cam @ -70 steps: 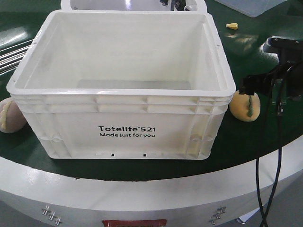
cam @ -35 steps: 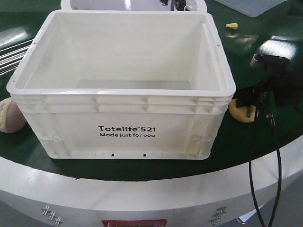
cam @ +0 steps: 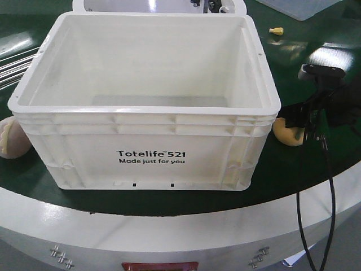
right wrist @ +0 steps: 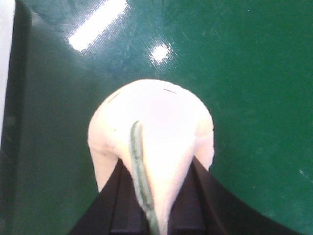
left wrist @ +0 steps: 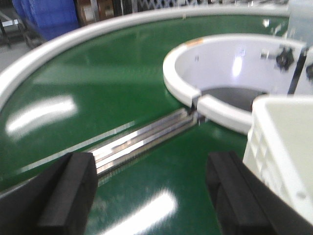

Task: Place moving items into box and shelve
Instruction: 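Lower the left gripper onto the pink plush ball and close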

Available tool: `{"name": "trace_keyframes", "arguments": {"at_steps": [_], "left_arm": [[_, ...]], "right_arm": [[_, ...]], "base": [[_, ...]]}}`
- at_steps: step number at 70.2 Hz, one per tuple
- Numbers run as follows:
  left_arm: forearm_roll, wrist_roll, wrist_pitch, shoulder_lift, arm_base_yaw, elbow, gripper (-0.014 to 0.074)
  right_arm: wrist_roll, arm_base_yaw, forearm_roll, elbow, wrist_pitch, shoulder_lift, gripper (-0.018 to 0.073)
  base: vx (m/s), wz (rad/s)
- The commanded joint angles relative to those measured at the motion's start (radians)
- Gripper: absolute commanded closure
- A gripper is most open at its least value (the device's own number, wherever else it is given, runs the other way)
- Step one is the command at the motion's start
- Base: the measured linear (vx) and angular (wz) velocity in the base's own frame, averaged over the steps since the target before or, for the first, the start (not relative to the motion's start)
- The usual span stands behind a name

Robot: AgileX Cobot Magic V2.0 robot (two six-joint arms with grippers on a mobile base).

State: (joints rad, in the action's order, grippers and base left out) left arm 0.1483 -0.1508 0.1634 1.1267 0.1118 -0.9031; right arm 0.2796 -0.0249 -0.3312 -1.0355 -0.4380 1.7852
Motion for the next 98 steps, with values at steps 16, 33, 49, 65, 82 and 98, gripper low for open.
{"name": "trace_keyframes", "arguments": {"at_steps": [16,33,49,65,82,98], "left_arm": [[-0.004,-0.013,-0.006,0.139,0.003,-0.035,0.0010],[-0.004,-0.015,0.048,0.220,0.003,-0.035,0.0010],[-0.004,-0.015,0.086,0.293,0.003,-0.035,0.0010],[-0.005,-0.015,0.112,0.352,0.003,-0.031,0.0010],[-0.005,-0.015,0.161,0.412,0.003,-0.031,0.0010],[-0.005,-0.015,0.167,0.477,0.003,-0.031,0.0027]], "right_arm": [[0.012,-0.001,0.001,-0.025,0.015,-0.036,0.0574],[0.012,-0.001,0.001,-0.025,0.015,-0.036,0.0574],[0.012,-0.001,0.001,-0.025,0.017,-0.036,0.0574],[0.012,-0.001,0.001,-0.025,0.014,-0.036,0.0574],[0.012,-0.001,0.001,-0.025,0.012,-0.036,0.0574],[0.012,-0.001,0.001,-0.025,0.006,-0.036,0.0574]], "base": [[0.00,0.00],[0.00,0.00],[0.00,0.00],[0.00,0.00],[0.00,0.00],[0.00,0.00]]}}
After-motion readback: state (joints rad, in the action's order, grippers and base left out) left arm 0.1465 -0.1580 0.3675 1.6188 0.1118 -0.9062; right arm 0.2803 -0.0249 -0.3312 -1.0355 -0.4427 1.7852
